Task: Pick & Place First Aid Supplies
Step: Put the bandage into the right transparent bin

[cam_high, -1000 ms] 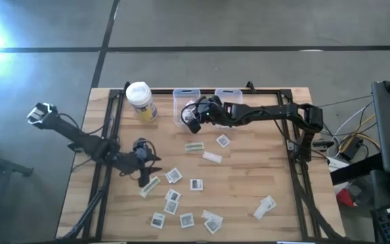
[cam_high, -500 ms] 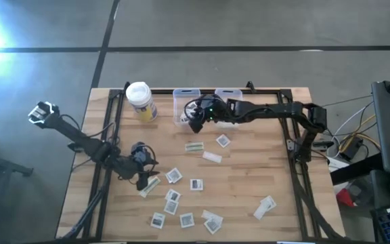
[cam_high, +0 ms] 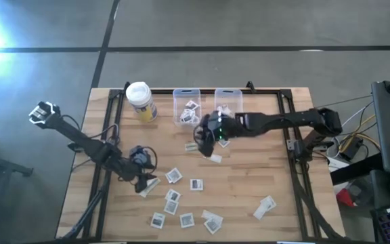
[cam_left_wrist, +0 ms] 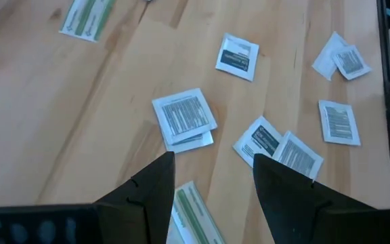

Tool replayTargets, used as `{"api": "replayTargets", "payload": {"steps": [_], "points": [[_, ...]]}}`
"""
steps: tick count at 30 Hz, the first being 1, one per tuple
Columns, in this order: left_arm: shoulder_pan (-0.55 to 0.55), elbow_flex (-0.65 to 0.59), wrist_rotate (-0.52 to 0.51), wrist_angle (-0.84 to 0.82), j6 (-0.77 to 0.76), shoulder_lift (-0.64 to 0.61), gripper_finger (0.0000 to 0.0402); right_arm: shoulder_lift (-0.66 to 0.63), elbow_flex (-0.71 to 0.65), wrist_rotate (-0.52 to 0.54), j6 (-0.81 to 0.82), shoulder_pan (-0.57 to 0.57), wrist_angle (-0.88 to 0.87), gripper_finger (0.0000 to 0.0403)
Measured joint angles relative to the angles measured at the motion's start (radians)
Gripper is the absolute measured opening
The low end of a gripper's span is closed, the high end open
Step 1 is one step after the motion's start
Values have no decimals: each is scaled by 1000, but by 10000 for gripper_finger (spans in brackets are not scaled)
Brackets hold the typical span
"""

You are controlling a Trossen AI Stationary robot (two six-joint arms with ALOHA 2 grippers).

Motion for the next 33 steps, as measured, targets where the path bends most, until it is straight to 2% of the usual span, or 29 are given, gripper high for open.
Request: {"api": "replayTargets", "payload": {"steps": [4, 8, 12, 18, 23, 27, 33], "points": [[2, 24, -8, 3, 54, 43, 193, 0, 0, 10, 0, 68, -1, 81], [18, 56, -47, 3, 175, 91, 193, 0, 0, 12, 9, 119, -8, 72], [34, 84, -53, -23, 204, 123, 193, 0, 0, 12, 18, 154, -55, 65], [31, 115, 27, -168, 48, 154, 193, 0, 0, 12, 138, 184, -205, 59], [10, 94, 137, -178, -80, 208, 193, 0, -14, 26, 191, 198, -250, 60], [3, 87, 146, -174, -88, 270, 193, 0, -35, 54, 194, 201, -251, 63], [3, 87, 145, -115, 17, 350, 193, 1, -49, 64, 205, 202, -251, 60]]}}
